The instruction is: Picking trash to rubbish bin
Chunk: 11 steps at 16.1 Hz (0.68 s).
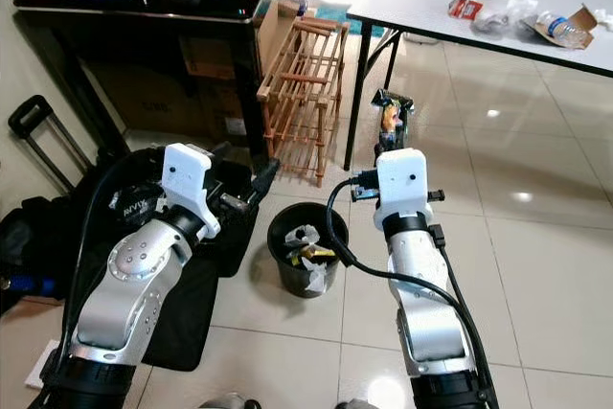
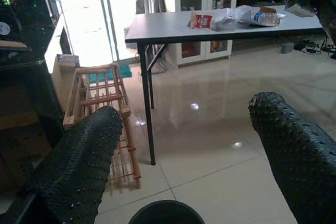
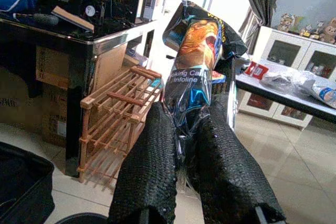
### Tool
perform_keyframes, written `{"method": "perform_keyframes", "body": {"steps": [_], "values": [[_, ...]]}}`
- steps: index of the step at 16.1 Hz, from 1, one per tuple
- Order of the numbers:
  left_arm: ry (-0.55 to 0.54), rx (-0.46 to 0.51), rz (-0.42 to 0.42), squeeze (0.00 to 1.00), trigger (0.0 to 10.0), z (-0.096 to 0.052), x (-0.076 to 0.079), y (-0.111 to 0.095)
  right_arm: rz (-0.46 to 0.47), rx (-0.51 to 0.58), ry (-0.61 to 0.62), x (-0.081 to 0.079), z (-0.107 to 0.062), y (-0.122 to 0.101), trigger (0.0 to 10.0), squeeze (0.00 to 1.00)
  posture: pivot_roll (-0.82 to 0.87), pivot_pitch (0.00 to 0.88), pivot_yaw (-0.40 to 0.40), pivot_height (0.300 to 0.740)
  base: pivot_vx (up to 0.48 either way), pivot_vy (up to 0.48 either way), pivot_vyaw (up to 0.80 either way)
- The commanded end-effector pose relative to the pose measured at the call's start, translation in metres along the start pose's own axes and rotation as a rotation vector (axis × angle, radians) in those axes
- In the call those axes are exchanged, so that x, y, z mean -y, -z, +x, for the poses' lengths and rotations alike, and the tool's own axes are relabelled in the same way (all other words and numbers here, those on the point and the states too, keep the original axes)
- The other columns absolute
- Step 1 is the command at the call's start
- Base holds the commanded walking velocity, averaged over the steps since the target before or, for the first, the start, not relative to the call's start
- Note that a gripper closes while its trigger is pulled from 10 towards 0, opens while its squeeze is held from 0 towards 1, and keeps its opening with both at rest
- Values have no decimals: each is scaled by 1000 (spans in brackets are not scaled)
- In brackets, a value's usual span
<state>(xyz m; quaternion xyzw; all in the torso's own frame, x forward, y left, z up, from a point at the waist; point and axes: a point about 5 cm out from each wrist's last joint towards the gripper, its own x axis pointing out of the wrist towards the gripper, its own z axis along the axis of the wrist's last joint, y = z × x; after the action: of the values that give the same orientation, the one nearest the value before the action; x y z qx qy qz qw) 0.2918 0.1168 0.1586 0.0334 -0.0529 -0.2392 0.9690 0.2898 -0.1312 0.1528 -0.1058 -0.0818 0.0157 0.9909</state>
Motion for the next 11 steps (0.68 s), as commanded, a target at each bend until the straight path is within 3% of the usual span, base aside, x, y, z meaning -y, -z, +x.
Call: {"method": "perform_keyframes", "body": {"steps": [1,11], "values": [[17,-7,10,0,10000,-1,1,0,2,2,-7,-1,-1,-1,10000,0,37,94,7,740,431,0,0],[28,-16,13,0,10000,-1,2,2,0,0,-13,-2,0,-1,10000,0,37,92,6,740,439,0,0]]}}
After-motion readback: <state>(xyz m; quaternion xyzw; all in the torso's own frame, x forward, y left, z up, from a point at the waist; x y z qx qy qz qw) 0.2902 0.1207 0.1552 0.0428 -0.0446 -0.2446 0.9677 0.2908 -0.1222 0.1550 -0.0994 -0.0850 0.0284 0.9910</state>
